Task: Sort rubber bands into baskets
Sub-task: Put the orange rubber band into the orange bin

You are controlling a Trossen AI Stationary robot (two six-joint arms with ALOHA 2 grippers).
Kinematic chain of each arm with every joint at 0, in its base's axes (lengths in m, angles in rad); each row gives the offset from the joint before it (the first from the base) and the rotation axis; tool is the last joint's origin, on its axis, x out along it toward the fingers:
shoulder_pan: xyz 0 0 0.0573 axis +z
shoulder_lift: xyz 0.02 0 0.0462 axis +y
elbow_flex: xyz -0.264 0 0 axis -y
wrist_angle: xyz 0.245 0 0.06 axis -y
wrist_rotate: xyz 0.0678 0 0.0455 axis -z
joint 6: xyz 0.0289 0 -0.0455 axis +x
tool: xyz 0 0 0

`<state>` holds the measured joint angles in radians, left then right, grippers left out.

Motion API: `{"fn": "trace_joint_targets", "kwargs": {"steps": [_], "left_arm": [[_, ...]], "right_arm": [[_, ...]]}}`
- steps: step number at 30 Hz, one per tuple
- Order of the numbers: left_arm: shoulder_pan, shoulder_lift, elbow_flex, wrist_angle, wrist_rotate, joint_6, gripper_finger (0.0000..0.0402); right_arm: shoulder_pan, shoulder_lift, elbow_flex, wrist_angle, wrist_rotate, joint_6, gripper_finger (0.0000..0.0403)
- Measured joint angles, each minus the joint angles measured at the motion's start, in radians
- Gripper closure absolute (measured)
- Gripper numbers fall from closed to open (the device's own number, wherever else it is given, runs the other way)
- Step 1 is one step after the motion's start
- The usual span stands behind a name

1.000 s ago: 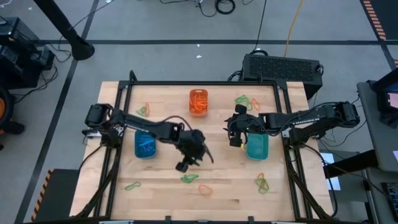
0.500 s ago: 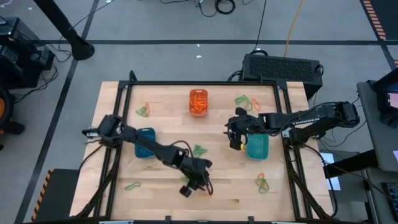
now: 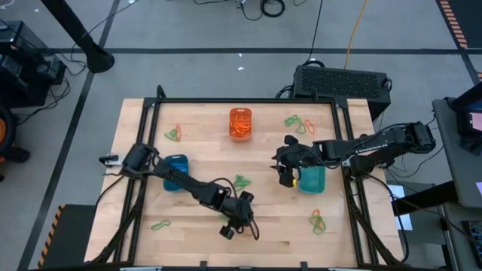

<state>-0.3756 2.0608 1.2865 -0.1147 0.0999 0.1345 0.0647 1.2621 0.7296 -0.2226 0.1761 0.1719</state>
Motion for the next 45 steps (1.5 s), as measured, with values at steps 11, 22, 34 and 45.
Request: {"fn": "trace_joint_targets", "kwargs": {"steps": [11,22,34,45], "left_arm": [[-0.006,0.041,0.002,-0.003,0.029,-0.076,0.0274],[-0.014,0.042,0.002,-0.020,0.047,-0.076,0.0348],[0.007,-0.021,-0.006,-0.067,0.010,-0.042,0.0399],[0.139,-0.215,-0.002,-0.197,-0.126,0.093,0.0400]], "right_arm": [[0.009,0.000,0.000,0.000,0.003,-0.003,0.0250],[0.087,0.008,-0.001,0.048,-0.305,-0.085,0.0250],[0.120,0.008,-0.001,0.094,-0.303,-0.113,0.0250],[0.120,0.008,-0.001,0.208,-0.278,-0.214,0.0250]]}}
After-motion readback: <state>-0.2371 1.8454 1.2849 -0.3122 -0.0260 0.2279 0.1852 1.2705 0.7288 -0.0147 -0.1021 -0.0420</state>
